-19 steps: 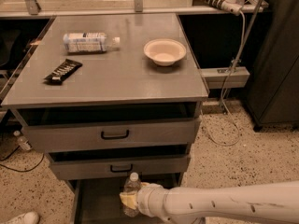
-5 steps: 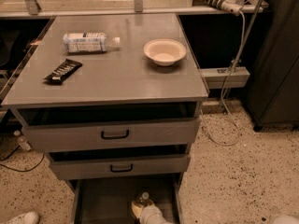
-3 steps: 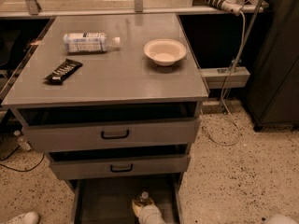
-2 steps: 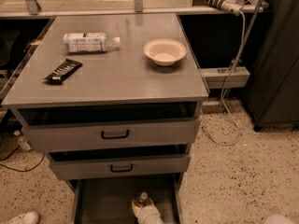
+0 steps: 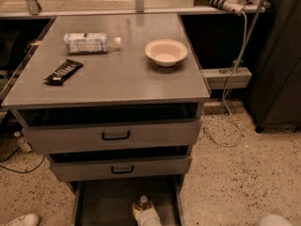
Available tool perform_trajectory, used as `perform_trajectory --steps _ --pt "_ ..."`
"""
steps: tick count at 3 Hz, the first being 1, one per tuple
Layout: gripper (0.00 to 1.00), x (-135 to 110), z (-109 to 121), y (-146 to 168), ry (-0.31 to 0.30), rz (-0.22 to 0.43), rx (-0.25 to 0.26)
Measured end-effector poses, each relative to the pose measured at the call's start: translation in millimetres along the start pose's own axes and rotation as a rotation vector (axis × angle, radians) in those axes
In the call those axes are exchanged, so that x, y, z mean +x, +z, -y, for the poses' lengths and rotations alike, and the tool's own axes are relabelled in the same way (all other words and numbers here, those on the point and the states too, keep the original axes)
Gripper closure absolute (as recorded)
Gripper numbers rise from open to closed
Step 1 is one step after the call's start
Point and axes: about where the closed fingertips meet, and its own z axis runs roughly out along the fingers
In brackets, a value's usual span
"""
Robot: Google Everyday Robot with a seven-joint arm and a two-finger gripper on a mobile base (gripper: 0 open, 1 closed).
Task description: Place water bottle into bottom drawer
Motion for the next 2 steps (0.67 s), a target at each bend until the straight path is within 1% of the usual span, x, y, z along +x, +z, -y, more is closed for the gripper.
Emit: perform_trajectory --steps 1,2 --pt "1.00 7.2 0.0 4.4 -0.024 -0.011 0.030" --pt "1.00 7.2 0.0 4.4 -0.024 -0.011 0.030"
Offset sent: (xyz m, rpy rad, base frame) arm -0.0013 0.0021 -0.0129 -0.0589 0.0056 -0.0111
